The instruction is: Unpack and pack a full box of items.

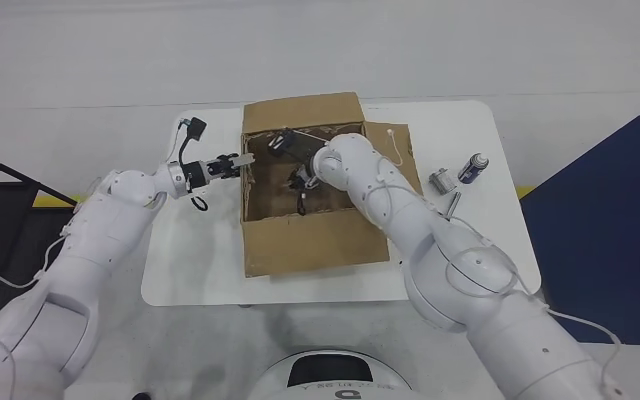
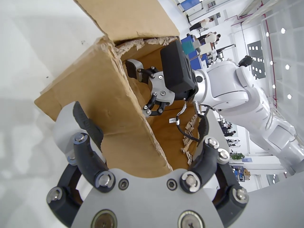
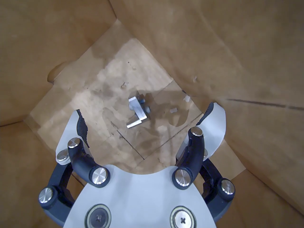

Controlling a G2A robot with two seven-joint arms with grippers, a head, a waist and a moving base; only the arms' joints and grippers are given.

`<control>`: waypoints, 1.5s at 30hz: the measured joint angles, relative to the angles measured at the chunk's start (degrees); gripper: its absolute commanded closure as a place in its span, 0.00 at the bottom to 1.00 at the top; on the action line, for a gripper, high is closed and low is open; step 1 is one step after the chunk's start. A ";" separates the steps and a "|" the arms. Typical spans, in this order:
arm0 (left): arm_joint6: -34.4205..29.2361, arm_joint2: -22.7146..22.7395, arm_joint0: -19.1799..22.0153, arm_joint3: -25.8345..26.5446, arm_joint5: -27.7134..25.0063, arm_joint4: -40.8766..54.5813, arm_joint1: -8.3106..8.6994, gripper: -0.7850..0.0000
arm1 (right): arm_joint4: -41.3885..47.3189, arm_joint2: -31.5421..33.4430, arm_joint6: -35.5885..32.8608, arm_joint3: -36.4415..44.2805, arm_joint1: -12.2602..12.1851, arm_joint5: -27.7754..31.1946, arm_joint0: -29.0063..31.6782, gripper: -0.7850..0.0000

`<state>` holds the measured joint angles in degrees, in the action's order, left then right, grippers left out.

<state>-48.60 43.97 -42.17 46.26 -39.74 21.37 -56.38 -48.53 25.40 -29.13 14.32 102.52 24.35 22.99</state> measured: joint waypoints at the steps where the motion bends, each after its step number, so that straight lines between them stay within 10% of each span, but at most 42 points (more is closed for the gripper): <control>1: -0.39 0.00 0.03 -0.03 -0.09 0.06 -0.14 0.00 | -0.15 0.12 0.10 0.10 -0.19 0.31 0.10 0.23; 6: -1.47 0.17 0.15 0.01 -0.26 0.41 -0.68 0.00 | -0.11 0.75 -0.52 0.09 -0.76 1.30 0.55 0.51; 19: -1.67 1.81 -0.26 -0.75 -0.92 0.50 -1.46 0.00 | -0.39 1.50 -5.77 0.45 -0.53 -0.91 1.58 0.65; 21: -1.66 2.21 -0.43 -0.94 -1.14 0.60 -1.46 0.00 | -0.56 1.51 -6.01 0.56 -0.38 -1.41 1.69 0.73; 22: -1.72 2.47 -0.55 -1.01 -1.23 0.66 -1.46 0.00 | -0.66 1.54 -6.06 0.58 -0.30 -1.56 1.73 0.99; 45: -3.21 8.68 -1.99 -1.28 -2.81 2.25 -0.64 0.00 | -2.31 6.32 4.19 8.18 -5.54 4.19 3.53 1.00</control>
<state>-51.81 52.65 -44.16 44.98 -42.55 23.61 -57.02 -50.84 31.72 -24.93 22.49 96.98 28.54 26.52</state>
